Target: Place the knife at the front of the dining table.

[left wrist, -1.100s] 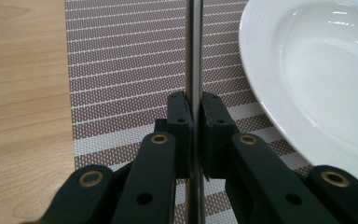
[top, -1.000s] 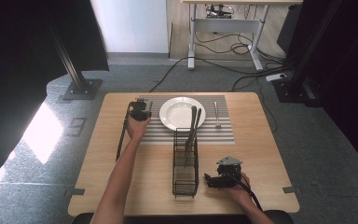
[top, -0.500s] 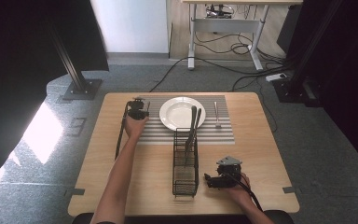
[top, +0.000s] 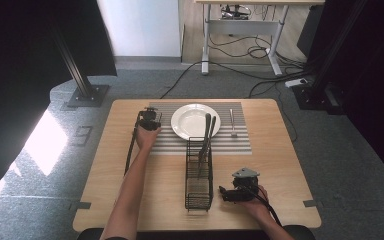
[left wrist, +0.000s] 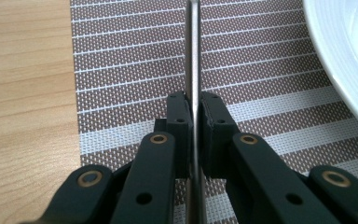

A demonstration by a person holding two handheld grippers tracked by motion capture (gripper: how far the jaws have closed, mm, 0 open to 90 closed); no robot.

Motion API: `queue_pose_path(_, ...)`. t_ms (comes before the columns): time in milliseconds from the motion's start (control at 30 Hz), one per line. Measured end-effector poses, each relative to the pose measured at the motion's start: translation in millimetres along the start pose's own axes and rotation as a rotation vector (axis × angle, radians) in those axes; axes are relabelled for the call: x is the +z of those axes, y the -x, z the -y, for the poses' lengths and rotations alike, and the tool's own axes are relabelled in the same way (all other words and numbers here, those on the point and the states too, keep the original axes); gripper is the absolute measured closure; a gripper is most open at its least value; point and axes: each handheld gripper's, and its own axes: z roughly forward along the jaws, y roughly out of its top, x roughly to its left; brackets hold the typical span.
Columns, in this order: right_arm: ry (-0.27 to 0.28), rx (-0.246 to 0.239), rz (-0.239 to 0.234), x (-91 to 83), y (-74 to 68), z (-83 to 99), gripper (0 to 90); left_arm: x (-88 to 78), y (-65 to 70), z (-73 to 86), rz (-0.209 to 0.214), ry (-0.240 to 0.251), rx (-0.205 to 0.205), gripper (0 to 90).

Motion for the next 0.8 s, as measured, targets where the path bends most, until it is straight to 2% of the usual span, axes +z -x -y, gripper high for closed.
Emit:
queue_pose_path(133, 0.0, 0.0, 0.001, 0.0, -0.2, 0.0, 5.0, 0.0, 0.5, 1.7, -0.004, 0.01, -0.003, 82.9)
queue_pose_path(267, -0.002, -0.004, 0.001, -0.1, -0.4, 0.1, 5.0, 0.2, 1.8, 2.3, -0.013, 0.014, 0.011, 82.8)
queue_pose_path(433, -0.002, -0.008, -0.003, -0.3, -1.0, 0.3, 5.0, 0.1, 1.2, 4.1, -0.009, 0.025, 0.004, 82.7)
queue_pose_path(800, -0.003, -0.008, -0.005, -0.3, -1.1, 0.4, 5.0, -0.5, 1.5, 5.2, -0.015, 0.026, 0.017, 82.8)
